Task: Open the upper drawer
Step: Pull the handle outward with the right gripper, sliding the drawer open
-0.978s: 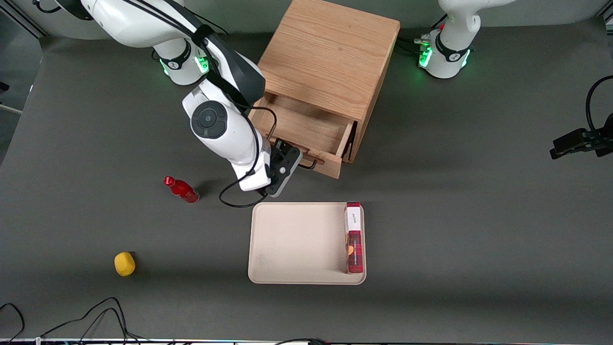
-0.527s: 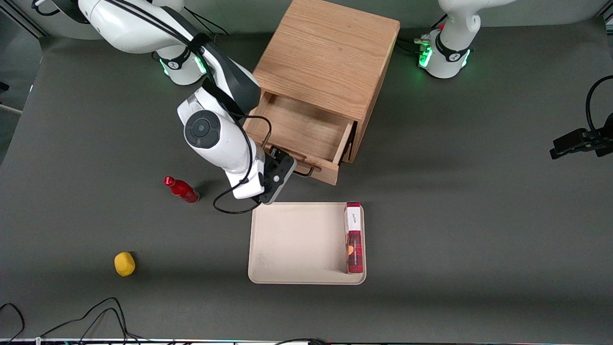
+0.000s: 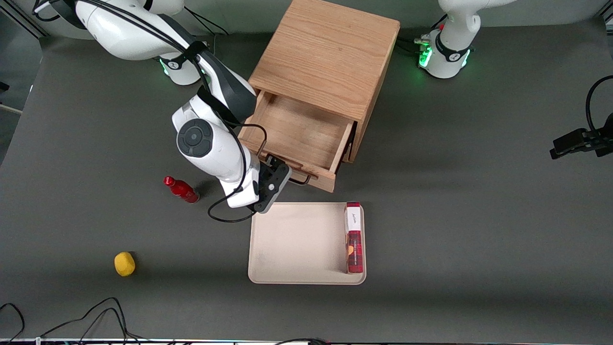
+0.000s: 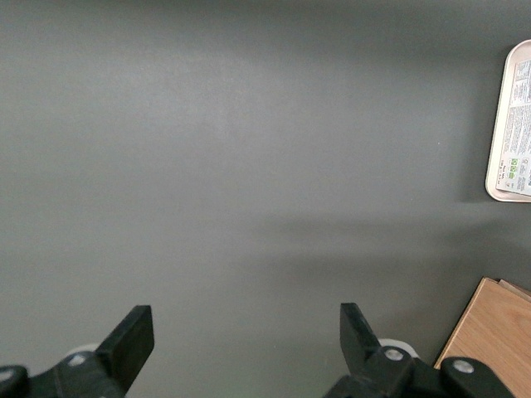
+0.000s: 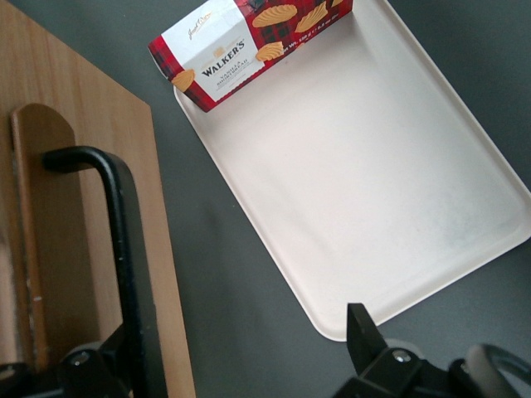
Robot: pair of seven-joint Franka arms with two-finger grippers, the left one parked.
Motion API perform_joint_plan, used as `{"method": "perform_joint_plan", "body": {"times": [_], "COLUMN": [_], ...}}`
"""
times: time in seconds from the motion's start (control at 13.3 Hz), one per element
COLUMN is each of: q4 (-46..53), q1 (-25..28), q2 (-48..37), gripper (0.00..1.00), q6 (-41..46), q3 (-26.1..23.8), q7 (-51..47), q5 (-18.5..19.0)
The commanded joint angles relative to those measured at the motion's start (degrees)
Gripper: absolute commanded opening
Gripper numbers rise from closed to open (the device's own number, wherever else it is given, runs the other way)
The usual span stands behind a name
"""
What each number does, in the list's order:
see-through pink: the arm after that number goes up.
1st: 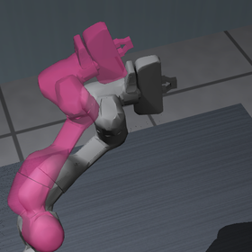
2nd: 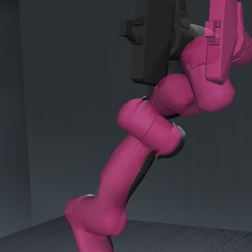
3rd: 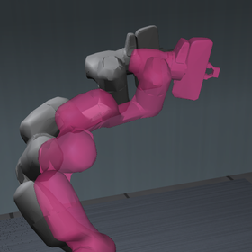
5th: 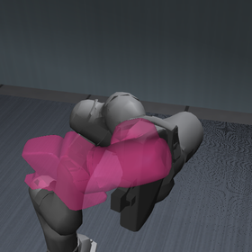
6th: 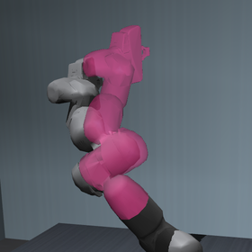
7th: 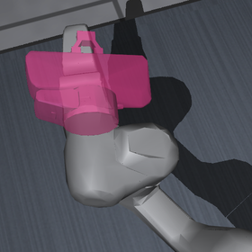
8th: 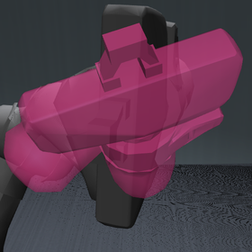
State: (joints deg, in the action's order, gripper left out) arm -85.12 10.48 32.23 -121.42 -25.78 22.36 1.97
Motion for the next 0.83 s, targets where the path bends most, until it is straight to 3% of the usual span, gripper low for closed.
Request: {"method": "perform_joint_plan", "body": {"times": [0.0, 0.75], "q4": [3.3, 6.6], "q1": [-0.5, -0.5], "q2": [2.7, 4.5], "gripper": [1.00, 1.00], "q6": [0.0, 0.2], "q3": [-0.3, 1.3], "q7": [1.7, 2.2], "q5": [1.5, 2.6]}}
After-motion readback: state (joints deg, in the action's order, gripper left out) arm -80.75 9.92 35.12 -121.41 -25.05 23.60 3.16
